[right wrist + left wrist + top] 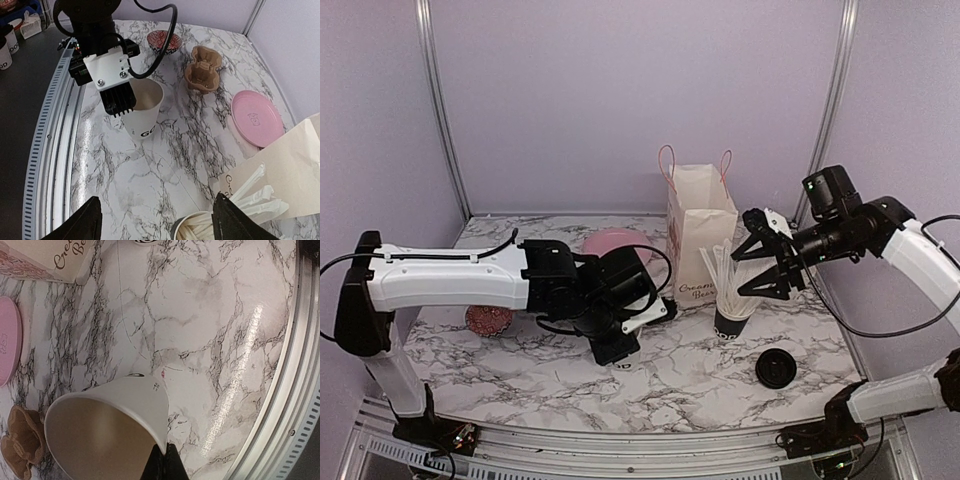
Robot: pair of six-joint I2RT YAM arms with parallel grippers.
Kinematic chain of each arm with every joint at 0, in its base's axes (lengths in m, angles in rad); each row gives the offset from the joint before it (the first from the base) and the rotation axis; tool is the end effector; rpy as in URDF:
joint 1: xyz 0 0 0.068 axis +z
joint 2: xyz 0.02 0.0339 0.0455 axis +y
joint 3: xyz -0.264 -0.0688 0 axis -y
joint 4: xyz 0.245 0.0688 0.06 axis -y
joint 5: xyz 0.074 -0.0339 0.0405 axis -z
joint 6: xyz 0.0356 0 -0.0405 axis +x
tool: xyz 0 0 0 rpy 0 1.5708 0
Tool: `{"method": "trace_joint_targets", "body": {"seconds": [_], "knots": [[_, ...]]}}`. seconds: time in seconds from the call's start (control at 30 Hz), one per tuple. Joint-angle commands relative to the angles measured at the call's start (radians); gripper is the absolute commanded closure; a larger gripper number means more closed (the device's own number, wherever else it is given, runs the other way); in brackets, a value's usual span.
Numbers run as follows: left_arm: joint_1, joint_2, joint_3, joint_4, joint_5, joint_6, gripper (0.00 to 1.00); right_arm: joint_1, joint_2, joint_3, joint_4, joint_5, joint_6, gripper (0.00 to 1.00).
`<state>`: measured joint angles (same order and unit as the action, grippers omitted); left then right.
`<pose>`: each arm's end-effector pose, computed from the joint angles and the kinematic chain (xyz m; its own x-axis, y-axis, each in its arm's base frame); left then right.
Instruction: Pack the takeout coffee
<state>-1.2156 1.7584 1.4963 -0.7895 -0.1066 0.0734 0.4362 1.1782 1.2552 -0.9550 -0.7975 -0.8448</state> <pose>0.1342 -0.3509 0.2724 -0.2341 0.8408 -0.4881 0.9336 0.3345 0.1285 0.1903 0.1168 0.3600 0.0675 -0.5449 -0.8358 -0.9925 0.0490 -0.1121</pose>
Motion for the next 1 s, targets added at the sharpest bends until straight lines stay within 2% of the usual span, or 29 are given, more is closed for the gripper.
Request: {"method": "trace_joint_targets", "body": {"seconds": [0.0, 0.27, 0.37, 0.47, 0.53, 0.63, 0.97], "knots": [[-0.019, 0.053, 0.044, -0.045, -0.023, 0.028, 1.0, -0.005, -0.077, -0.088, -0.128, 0.086, -0.089, 0.29], [-0.039, 0.125, 0.102, -0.066, -0.05, 0.02, 1.0, 0.001, -0.208, -0.365, -0.157, 0.3, -0.175, 0.4], [-0.052, 0.154, 0.132, -0.091, -0.068, 0.016, 0.84, 0.012, -0.222, -0.438, -0.175, 0.366, -0.205, 0.44], [-0.068, 0.17, 0.17, -0.114, -0.12, 0.014, 0.58, 0.034, -0.231, -0.504, -0.184, 0.436, -0.225, 0.47], [-0.076, 0.163, 0.188, -0.121, -0.134, 0.011, 0.49, 0.047, -0.233, -0.536, -0.188, 0.489, -0.236, 0.48], [-0.081, 0.131, 0.209, -0.12, -0.122, 0.001, 0.45, 0.05, -0.235, -0.541, -0.2, 0.511, -0.271, 0.48], [-0.08, 0.032, 0.214, -0.09, -0.185, -0.025, 0.43, 0.127, -0.161, -0.604, -0.133, 0.675, -0.277, 0.49]]}}
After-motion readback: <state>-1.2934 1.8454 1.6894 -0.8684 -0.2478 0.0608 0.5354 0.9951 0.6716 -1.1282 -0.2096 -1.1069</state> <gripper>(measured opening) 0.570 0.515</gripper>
